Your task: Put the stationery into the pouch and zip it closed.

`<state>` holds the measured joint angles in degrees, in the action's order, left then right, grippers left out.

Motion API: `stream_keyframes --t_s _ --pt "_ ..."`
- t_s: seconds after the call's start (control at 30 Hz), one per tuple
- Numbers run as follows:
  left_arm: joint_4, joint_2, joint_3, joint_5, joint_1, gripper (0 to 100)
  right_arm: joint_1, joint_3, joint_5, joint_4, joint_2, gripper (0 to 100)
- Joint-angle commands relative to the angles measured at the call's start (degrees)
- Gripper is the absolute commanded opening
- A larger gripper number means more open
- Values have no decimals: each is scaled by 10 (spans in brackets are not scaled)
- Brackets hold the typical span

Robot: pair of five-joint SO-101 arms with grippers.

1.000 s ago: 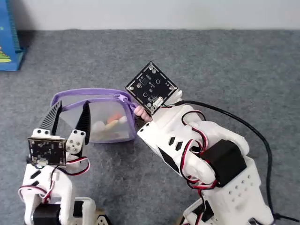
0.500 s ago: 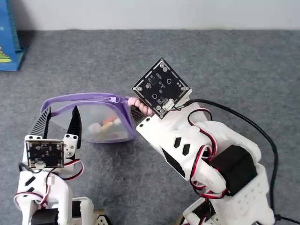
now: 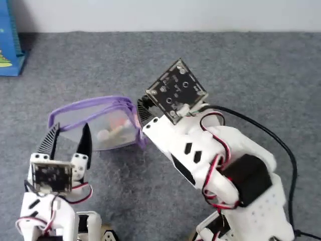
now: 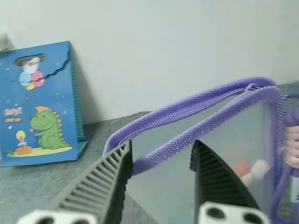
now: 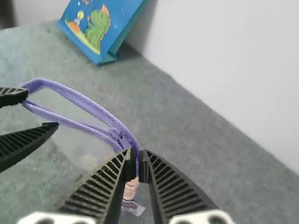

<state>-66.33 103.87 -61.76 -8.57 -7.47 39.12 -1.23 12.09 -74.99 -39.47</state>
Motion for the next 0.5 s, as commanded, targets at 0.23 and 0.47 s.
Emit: stream_keyframes --t_s 0.23,0.47 --pt "-28 -2 -6 -1 22 193 -5 112 -15 -55 -11 189" --pt "-28 -2 -6 -1 23 193 -5 154 -47 -21 8 210"
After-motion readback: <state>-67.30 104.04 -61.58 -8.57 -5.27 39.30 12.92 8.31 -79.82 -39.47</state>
